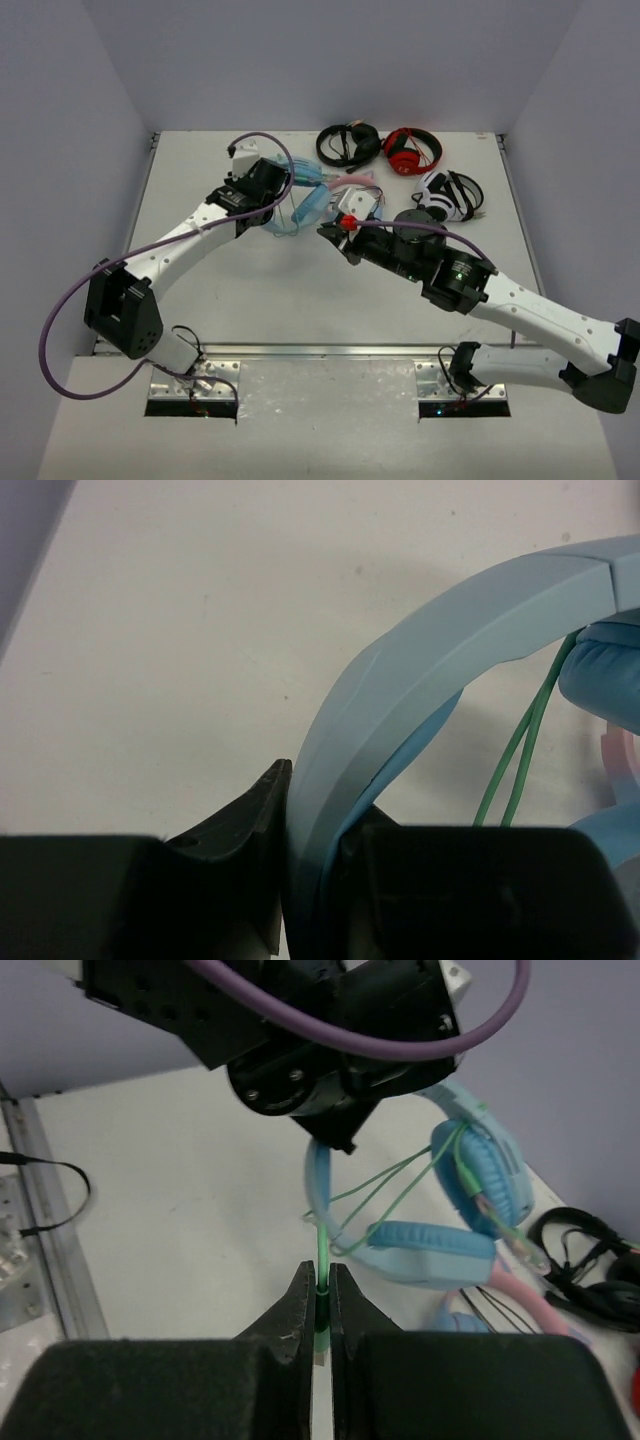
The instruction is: Wrap the headphones
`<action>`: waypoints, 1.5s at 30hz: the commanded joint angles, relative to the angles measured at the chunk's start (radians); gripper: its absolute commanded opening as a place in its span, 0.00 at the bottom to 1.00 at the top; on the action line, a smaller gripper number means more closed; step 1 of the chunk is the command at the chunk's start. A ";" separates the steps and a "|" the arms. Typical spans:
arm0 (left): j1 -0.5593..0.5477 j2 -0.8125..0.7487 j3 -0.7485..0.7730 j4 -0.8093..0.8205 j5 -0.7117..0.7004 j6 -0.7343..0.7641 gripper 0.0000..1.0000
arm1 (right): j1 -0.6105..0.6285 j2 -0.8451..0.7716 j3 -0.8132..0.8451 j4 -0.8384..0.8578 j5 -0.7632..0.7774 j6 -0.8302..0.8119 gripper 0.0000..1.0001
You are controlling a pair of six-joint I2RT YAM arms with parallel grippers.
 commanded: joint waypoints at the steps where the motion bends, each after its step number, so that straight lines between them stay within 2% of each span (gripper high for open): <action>1: 0.006 -0.109 -0.083 0.173 0.069 -0.058 0.00 | 0.000 0.068 0.144 -0.115 0.136 -0.204 0.01; 3: 0.023 -0.126 -0.077 0.136 0.072 -0.095 0.00 | 0.000 0.075 0.148 -0.142 0.107 -0.188 0.01; 6: 0.121 -0.116 -0.030 0.092 0.172 -0.117 0.00 | 0.008 -0.025 0.018 -0.120 0.024 -0.105 0.01; 7: 0.194 -0.113 -0.020 0.090 0.248 -0.117 0.00 | 0.012 -0.052 -0.019 -0.109 0.015 -0.064 0.01; 10: 0.303 -0.070 0.033 0.075 0.328 -0.098 0.00 | 0.049 -0.117 -0.139 -0.104 0.029 -0.016 0.01; 13: 0.348 -0.016 0.112 0.043 0.353 -0.089 0.00 | 0.084 -0.126 -0.208 -0.101 0.043 -0.006 0.01; 18: 0.371 0.027 0.152 0.041 0.376 -0.088 0.00 | 0.149 -0.093 -0.181 -0.118 0.058 -0.029 0.01; 23: 0.370 0.021 0.083 0.076 0.339 -0.072 0.00 | 0.164 -0.064 -0.054 -0.171 0.061 -0.083 0.01; 26: 0.322 -0.016 0.020 0.114 0.304 -0.055 0.00 | 0.161 -0.031 0.071 -0.207 0.113 -0.154 0.01; 31: 0.080 -0.096 -0.093 0.168 0.114 -0.029 0.00 | 0.125 0.105 0.319 -0.290 0.136 -0.264 0.01; 33: -0.010 -0.129 -0.150 0.200 0.091 -0.020 0.00 | 0.095 0.153 0.397 -0.299 0.150 -0.289 0.01; 35: -0.066 -0.209 -0.224 0.292 0.087 0.021 0.01 | 0.004 0.194 0.425 -0.304 0.112 -0.284 0.01; 37: -0.167 -0.285 -0.340 0.402 0.057 0.067 0.00 | -0.093 0.213 0.431 -0.291 0.057 -0.270 0.01; 40: -0.293 -0.350 -0.446 0.511 0.049 0.164 0.00 | -0.156 0.223 0.414 -0.248 0.014 -0.290 0.01; 42: -0.350 -0.392 -0.511 0.559 0.072 0.205 0.00 | -0.198 0.237 0.418 -0.236 -0.008 -0.302 0.01; 44: -0.361 -0.430 -0.563 0.627 0.129 0.231 0.01 | -0.251 0.239 0.416 -0.224 -0.034 -0.296 0.01; 45: -0.367 -0.477 -0.590 0.677 0.197 0.241 0.00 | -0.273 0.240 0.414 -0.224 -0.045 -0.289 0.01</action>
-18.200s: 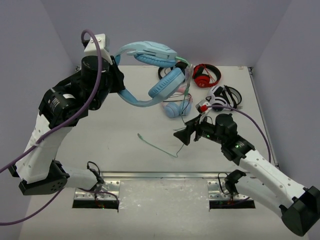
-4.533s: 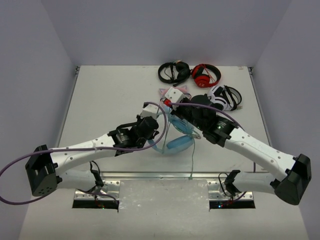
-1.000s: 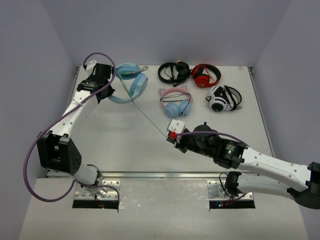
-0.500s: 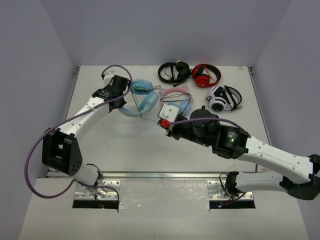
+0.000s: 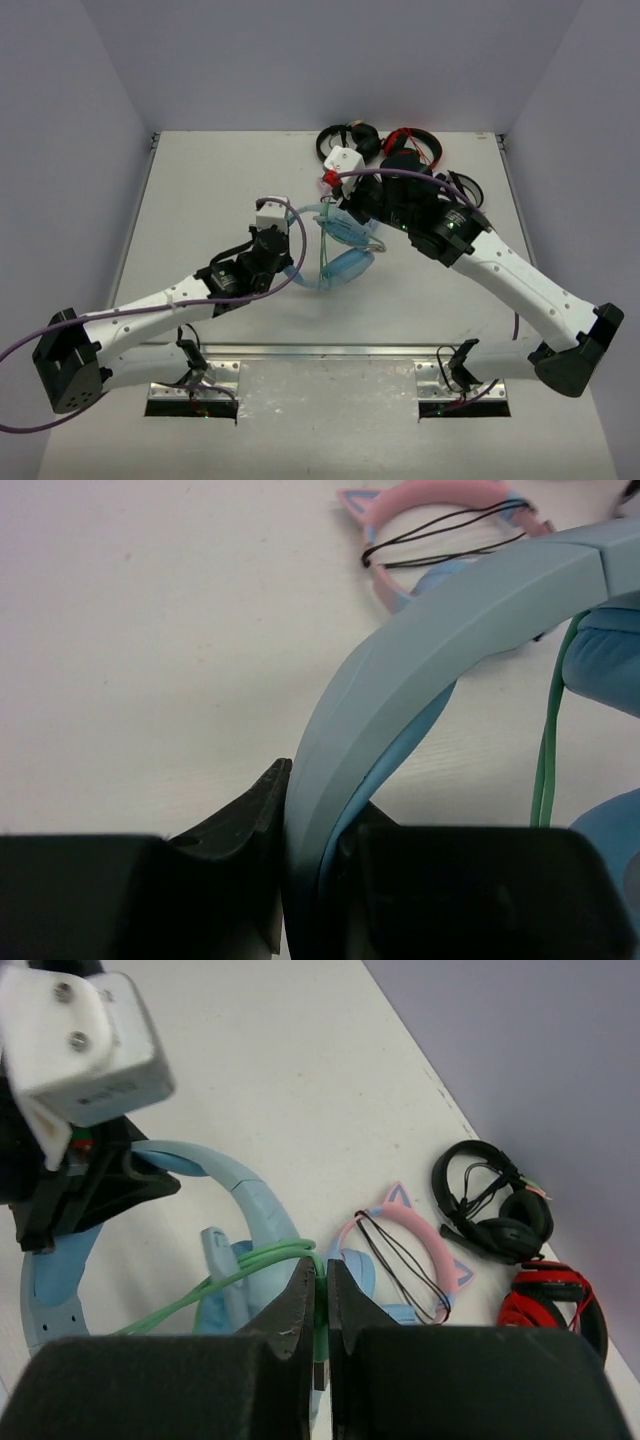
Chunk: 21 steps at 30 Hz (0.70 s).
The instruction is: Wrap the headphones
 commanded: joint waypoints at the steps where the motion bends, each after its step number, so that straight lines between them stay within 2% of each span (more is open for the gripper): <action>1: -0.025 -0.113 -0.115 0.288 0.128 0.093 0.00 | -0.081 -0.019 0.033 0.128 -0.102 -0.036 0.01; 3: -0.038 -0.138 -0.139 0.319 0.145 0.123 0.00 | -0.124 -0.010 0.039 0.116 -0.149 -0.030 0.01; 7: -0.042 -0.046 -0.052 0.210 0.126 0.116 0.00 | -0.126 -0.018 0.034 0.103 -0.212 -0.009 0.01; 11: -0.065 -0.008 -0.006 0.212 0.186 0.137 0.00 | -0.127 -0.004 0.035 0.101 -0.204 -0.016 0.01; 16: -0.082 0.097 0.100 0.048 0.188 0.118 0.00 | -0.127 0.010 0.029 0.126 -0.196 -0.009 0.01; 21: -0.134 0.039 0.088 0.069 0.202 0.137 0.00 | -0.185 0.068 0.059 0.100 -0.149 0.001 0.01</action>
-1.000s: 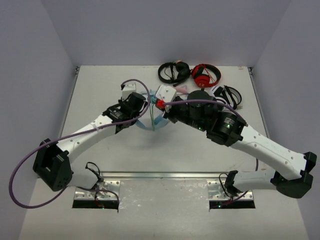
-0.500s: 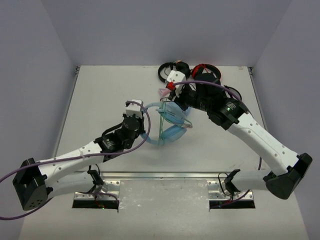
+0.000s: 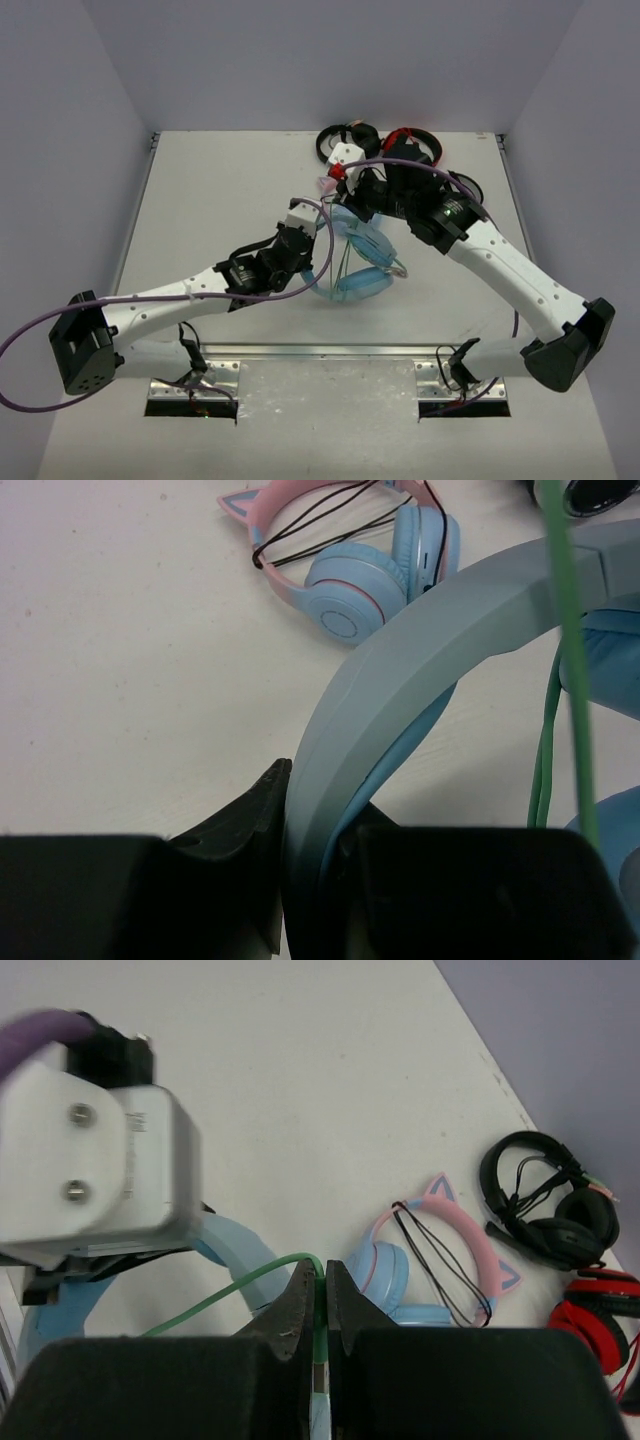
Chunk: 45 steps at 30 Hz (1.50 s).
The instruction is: Wrap the headphones
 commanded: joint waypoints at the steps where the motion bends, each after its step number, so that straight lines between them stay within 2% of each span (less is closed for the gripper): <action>1: -0.044 -0.071 0.017 0.004 0.054 0.010 0.00 | -0.082 0.048 0.069 0.122 0.080 0.003 0.01; 6: -0.044 -0.094 0.014 -0.051 -0.003 -0.015 0.00 | -0.206 0.010 -0.003 0.171 0.037 0.062 0.01; 9: -0.045 -0.106 -0.005 -0.032 0.012 -0.015 0.00 | -0.254 -0.010 -0.026 0.186 -0.005 0.085 0.01; 14: -0.028 -0.117 -0.002 -0.019 0.003 -0.025 0.00 | -0.286 -0.022 -0.053 0.200 -0.038 0.110 0.01; 16: 0.016 -0.134 -0.006 0.002 0.066 -0.016 0.00 | -0.305 -0.027 -0.091 0.226 -0.054 0.128 0.01; 17: 0.036 -0.152 -0.006 0.030 0.140 -0.015 0.00 | -0.311 -0.028 -0.102 0.235 -0.078 0.153 0.01; 18: 0.059 -0.159 -0.006 0.044 0.185 -0.006 0.01 | -0.317 -0.027 -0.110 0.242 -0.092 0.165 0.07; 19: 0.109 -0.162 -0.003 0.053 0.239 0.002 0.01 | -0.319 -0.024 -0.113 0.237 -0.115 0.170 0.18; 20: 0.137 -0.159 0.017 0.054 0.312 -0.001 0.01 | -0.319 -0.019 -0.112 0.235 -0.135 0.187 0.22; 22: 0.203 -0.121 0.054 0.030 0.359 -0.007 0.01 | -0.320 -0.011 -0.109 0.235 -0.144 0.211 0.36; 25: 0.263 -0.041 0.141 -0.030 0.471 0.025 0.00 | -0.336 -0.008 -0.110 0.251 -0.134 0.259 0.39; 29: 0.366 0.019 0.195 -0.009 0.726 0.028 0.00 | -0.397 0.009 -0.131 0.268 -0.176 0.366 0.41; 31: 0.406 0.041 0.225 -0.012 0.770 0.043 0.00 | -0.435 0.016 -0.154 0.269 -0.184 0.392 0.42; 34: 0.481 0.091 0.267 -0.018 0.909 0.086 0.00 | -0.483 0.041 -0.165 0.237 -0.176 0.443 0.53; 37: 0.593 0.180 0.307 -0.022 1.150 0.087 0.00 | -0.533 0.072 -0.176 0.202 -0.167 0.524 0.63; 41: 0.673 0.275 0.383 -0.065 1.178 0.141 0.00 | -0.601 0.070 -0.210 0.183 -0.175 0.611 0.65; 45: 0.685 0.465 0.533 -0.191 1.097 0.260 0.00 | -0.602 -0.005 -0.253 0.154 -0.176 0.635 0.68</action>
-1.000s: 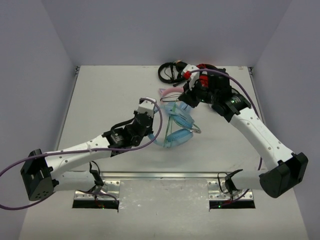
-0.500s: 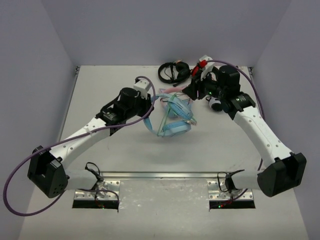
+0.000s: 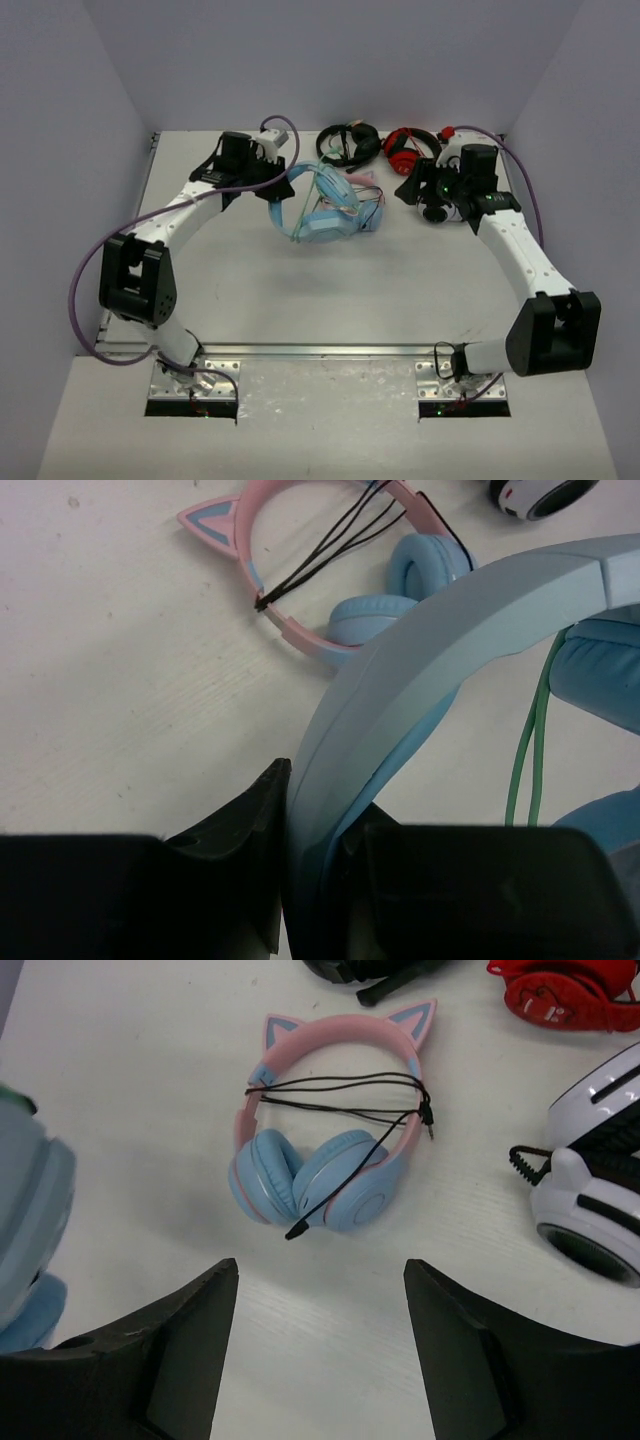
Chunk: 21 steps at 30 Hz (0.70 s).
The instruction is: Wrap the headphones
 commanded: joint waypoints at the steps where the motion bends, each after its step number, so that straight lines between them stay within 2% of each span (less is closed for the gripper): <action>1: 0.003 0.134 0.167 -0.094 0.033 0.094 0.00 | 0.004 -0.104 -0.016 -0.015 -0.003 0.057 0.69; 2: 0.010 0.177 0.260 -0.133 0.022 0.131 0.00 | 0.004 -0.128 -0.025 -0.022 -0.001 0.060 0.69; 5: 0.029 0.343 0.389 -0.237 -0.050 0.179 0.00 | 0.004 -0.249 -0.095 -0.038 -0.012 0.078 0.69; 8: 0.062 0.465 0.509 -0.282 -0.026 0.252 0.00 | 0.011 -0.384 -0.248 0.006 -0.133 0.129 0.70; 9: 0.069 0.525 0.591 -0.328 -0.029 0.280 0.00 | 0.019 -0.447 -0.281 0.023 -0.161 0.144 0.72; 13: 0.118 0.599 0.698 -0.351 0.011 0.415 0.00 | 0.076 -0.565 -0.388 0.011 -0.208 0.131 0.75; 15: 0.155 0.607 0.698 -0.321 -0.001 0.464 0.00 | 0.091 -0.605 -0.427 -0.010 -0.222 0.125 0.82; 17: 0.181 0.630 0.736 -0.294 -0.108 0.453 0.00 | 0.111 -0.659 -0.458 -0.021 -0.253 0.117 0.95; 18: 0.186 0.671 0.765 -0.299 -0.227 0.429 0.00 | 0.125 -0.675 -0.467 -0.020 -0.262 0.118 0.98; 19: 0.194 0.693 0.808 -0.288 -0.307 0.324 0.00 | 0.129 -0.696 -0.481 -0.023 -0.262 0.121 0.99; 21: 0.203 0.755 0.853 -0.283 -0.427 0.263 0.00 | 0.133 -0.713 -0.497 -0.015 -0.265 0.138 0.99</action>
